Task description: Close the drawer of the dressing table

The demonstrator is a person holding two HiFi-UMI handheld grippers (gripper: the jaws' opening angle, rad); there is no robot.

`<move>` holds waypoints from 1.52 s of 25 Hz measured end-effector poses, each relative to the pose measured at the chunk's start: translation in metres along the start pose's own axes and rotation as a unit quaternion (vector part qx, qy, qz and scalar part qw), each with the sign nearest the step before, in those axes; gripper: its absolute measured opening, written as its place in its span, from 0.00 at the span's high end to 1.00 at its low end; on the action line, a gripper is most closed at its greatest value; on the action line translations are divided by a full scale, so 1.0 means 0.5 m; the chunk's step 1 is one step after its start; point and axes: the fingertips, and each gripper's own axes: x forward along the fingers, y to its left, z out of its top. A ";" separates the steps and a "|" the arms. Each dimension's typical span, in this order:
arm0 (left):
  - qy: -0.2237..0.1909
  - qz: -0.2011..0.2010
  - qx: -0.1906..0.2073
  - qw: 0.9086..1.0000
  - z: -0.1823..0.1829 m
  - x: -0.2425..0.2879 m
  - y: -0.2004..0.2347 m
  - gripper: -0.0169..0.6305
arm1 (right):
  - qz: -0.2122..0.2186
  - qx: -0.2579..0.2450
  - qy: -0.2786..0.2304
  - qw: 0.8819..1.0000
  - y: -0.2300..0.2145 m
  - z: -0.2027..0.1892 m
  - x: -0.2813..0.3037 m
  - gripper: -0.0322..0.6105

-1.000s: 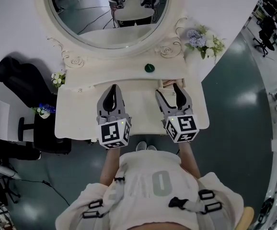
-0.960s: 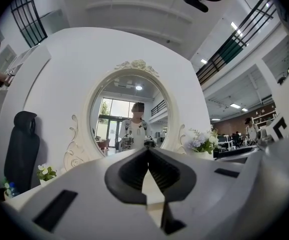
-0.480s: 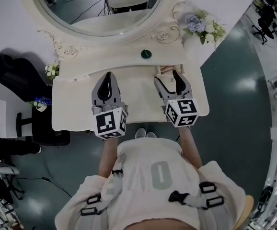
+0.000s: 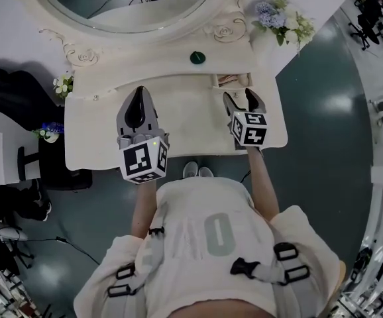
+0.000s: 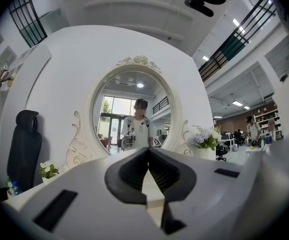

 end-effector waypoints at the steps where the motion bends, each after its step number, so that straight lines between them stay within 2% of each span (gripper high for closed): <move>1: 0.000 0.001 0.001 1.000 -0.001 0.001 0.003 0.95 | -0.005 0.002 0.011 1.000 -0.009 -0.016 0.009 0.49; 8: 0.001 0.008 0.003 1.000 -0.005 0.006 0.014 0.95 | -0.031 -0.005 0.086 0.996 -0.052 -0.120 0.057 0.57; 15: 0.008 0.009 0.003 1.000 -0.014 0.011 0.015 0.95 | -0.038 -0.010 0.118 0.992 -0.061 -0.155 0.089 0.67; 23: 0.012 0.012 0.004 1.000 -0.022 0.013 0.019 0.95 | -0.054 -0.008 0.128 0.990 -0.074 -0.170 0.102 0.78; 38: 0.012 0.015 0.002 1.000 -0.027 0.013 0.023 0.95 | -0.055 -0.024 0.125 0.990 -0.073 -0.170 0.102 0.79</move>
